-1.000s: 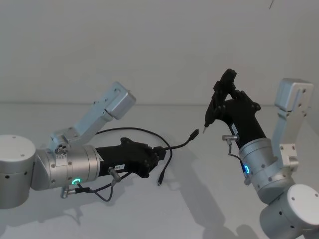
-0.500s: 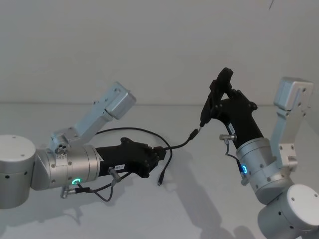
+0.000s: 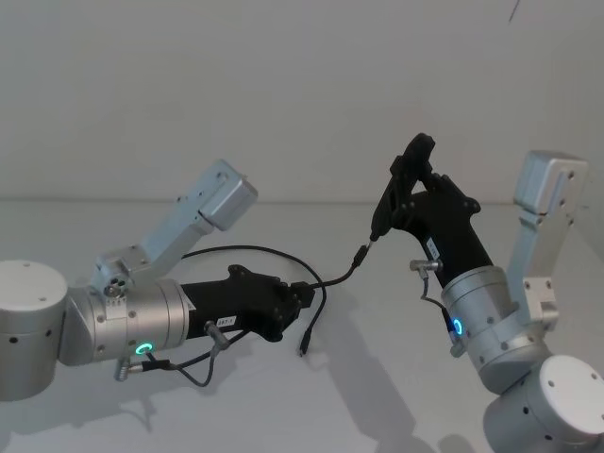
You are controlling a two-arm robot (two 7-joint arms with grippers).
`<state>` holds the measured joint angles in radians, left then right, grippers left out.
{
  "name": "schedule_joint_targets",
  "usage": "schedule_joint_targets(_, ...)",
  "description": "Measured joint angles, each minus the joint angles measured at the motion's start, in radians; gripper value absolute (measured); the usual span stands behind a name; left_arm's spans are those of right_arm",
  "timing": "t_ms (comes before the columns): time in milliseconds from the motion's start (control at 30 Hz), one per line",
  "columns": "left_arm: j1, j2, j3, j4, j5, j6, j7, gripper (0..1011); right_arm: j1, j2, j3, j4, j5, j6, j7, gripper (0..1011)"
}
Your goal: Pick up the data cable with the one hand.
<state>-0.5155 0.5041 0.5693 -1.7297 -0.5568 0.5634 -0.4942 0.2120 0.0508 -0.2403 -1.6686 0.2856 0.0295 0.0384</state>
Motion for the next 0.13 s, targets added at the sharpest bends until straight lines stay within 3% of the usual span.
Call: schedule_joint_targets(133, 0.000, 0.000, 0.000, 0.000, 0.000, 0.000, 0.000, 39, -0.001, -0.002, 0.000, -0.001, -0.002, 0.001, 0.002, 279)
